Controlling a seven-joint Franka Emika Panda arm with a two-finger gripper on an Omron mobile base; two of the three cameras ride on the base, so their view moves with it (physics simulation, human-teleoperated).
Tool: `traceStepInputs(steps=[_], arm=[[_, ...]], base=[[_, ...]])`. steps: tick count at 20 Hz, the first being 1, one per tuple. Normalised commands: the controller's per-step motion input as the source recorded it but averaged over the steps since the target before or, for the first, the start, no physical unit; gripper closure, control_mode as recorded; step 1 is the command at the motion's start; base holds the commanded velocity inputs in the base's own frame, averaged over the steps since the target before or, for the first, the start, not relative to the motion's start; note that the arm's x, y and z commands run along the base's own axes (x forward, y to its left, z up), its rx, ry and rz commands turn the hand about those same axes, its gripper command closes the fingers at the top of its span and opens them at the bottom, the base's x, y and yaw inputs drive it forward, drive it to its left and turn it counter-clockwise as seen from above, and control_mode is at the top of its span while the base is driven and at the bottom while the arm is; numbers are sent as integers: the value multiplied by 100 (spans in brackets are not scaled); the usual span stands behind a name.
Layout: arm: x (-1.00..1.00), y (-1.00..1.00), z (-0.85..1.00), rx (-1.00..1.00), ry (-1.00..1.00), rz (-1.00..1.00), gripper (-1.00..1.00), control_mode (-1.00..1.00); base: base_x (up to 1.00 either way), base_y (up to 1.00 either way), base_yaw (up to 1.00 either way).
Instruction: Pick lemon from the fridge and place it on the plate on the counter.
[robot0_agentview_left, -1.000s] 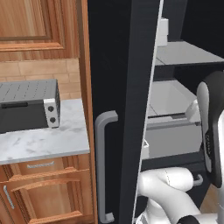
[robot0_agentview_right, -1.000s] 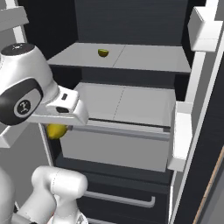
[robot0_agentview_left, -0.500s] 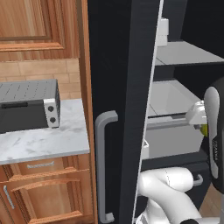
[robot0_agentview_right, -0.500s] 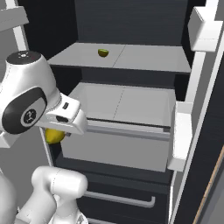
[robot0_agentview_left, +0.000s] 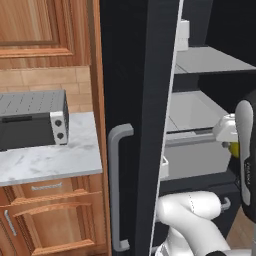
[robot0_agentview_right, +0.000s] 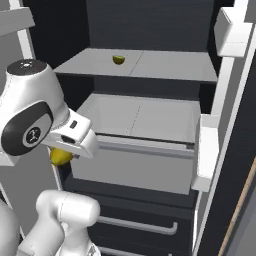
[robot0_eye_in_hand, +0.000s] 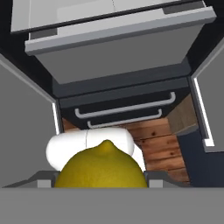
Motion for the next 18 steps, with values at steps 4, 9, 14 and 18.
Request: traceStepInputs(steps=[4,9,14,18], arm=[[0,0,0,0,0,0,100,100],[0,0,0,0,0,0,100,100],[0,0,0,0,0,0,100,100],[0,0,0,0,0,0,100,100]], base=[[-96,-13,0],[-100,-5,0],[-84,20,0],[-41,87,0]])
